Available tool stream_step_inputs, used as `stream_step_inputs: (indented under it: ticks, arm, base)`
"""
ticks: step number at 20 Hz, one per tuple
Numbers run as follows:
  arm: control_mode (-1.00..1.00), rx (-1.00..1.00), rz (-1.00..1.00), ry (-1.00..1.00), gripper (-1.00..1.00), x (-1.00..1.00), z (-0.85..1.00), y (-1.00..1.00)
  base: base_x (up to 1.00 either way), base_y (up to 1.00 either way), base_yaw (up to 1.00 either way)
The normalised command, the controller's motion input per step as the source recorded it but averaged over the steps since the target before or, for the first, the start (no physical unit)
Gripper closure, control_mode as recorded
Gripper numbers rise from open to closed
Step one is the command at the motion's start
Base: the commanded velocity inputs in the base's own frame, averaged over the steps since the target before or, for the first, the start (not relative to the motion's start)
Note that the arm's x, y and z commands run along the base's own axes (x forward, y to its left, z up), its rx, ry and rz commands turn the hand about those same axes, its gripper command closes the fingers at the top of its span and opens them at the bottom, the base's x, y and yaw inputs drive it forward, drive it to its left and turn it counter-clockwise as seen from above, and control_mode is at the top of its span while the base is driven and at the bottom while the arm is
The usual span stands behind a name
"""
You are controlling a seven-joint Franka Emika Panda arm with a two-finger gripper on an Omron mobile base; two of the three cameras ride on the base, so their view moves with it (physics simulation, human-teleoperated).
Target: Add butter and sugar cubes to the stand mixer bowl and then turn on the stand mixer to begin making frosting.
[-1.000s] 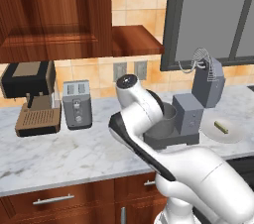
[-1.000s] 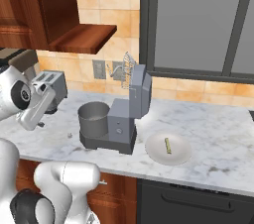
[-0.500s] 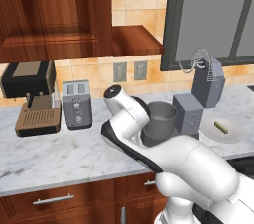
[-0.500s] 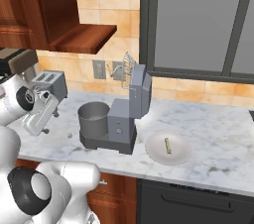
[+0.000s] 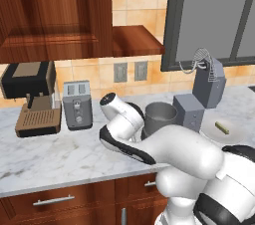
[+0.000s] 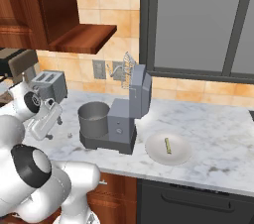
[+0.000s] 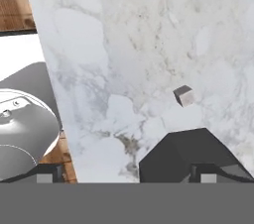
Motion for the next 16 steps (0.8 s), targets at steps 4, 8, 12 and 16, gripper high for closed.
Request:
stream_step_inputs:
  ticks: [4,8,12,16]
  arm:
    - [-1.0,0.0,0.01,0.01,-1.0,0.22,-0.25,-0.06]
    - [-1.0,0.0,0.01,0.04,-1.0,0.34,-0.2,0.0]
    - [-1.0,0.0,0.0,0.06,-1.0,0.33,-0.22,0.0]
    - [-1.0,0.0,0.0,0.08,-1.0,0.3,-0.18,0.0]
  base:
    - [0.0,0.0,0.0]
    - [0.0,0.0,0.0]
    - [0.0,0.0,0.0]
    - [0.0,0.0,0.0]
